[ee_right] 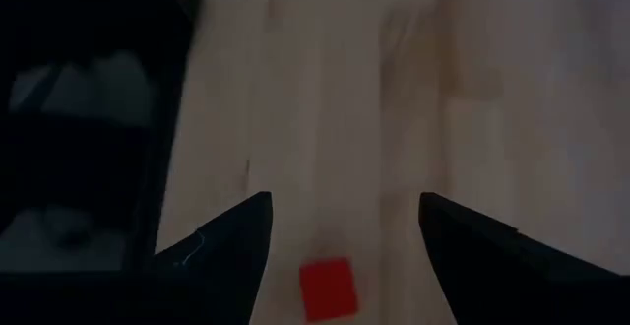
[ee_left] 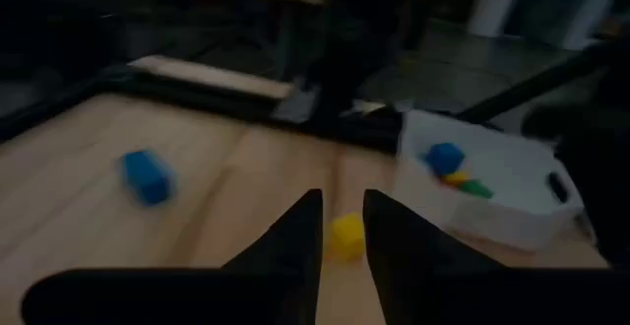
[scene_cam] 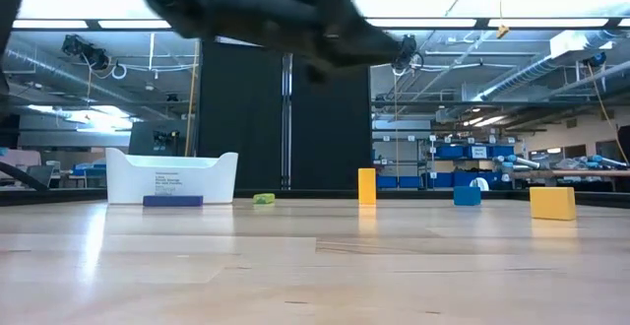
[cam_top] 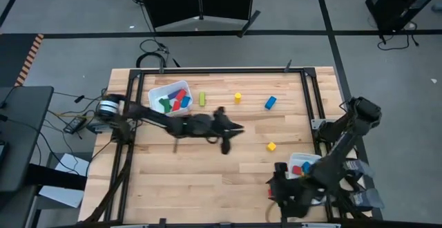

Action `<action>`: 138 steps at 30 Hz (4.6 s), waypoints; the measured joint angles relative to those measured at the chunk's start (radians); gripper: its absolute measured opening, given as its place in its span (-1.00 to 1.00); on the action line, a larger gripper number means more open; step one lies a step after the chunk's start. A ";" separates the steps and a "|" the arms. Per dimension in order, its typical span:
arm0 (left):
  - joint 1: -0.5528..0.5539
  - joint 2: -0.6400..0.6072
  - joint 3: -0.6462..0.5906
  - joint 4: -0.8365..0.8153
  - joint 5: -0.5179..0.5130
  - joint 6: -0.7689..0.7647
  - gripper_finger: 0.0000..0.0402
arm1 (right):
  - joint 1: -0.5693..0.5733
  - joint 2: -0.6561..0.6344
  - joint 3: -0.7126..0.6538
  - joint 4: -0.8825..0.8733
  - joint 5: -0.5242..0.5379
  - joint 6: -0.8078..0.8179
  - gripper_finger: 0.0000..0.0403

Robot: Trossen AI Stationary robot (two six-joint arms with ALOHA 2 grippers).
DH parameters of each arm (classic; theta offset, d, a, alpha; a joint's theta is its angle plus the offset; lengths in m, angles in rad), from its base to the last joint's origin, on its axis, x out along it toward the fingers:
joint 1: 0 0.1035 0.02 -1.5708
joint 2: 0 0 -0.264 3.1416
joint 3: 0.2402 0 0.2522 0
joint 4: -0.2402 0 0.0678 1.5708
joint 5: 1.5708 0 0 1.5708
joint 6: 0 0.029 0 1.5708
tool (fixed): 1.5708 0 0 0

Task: Sort blocks by size
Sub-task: Put the small red block into the bottom white bin, then put the large green block into the top white bin

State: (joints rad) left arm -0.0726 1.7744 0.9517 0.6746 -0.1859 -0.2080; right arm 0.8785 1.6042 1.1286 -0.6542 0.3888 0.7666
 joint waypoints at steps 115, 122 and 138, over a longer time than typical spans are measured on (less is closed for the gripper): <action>0.403 0.380 0.800 -1.674 -0.209 -0.482 0.06 | -0.179 -0.101 0.001 -0.050 0.463 -0.140 0.40; 0.458 0.392 0.796 -1.742 -0.210 -0.563 0.06 | -0.179 -0.101 0.001 -0.029 0.560 -0.150 0.37; 0.530 0.401 0.793 -1.750 -0.103 -0.589 0.06 | -0.177 -0.101 0.001 -0.020 0.560 -0.168 0.31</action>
State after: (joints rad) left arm 0.4573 2.1753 1.7452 -1.0753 -0.2892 -0.7971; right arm 0.7011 1.5036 1.1297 -0.6744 0.9489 0.5983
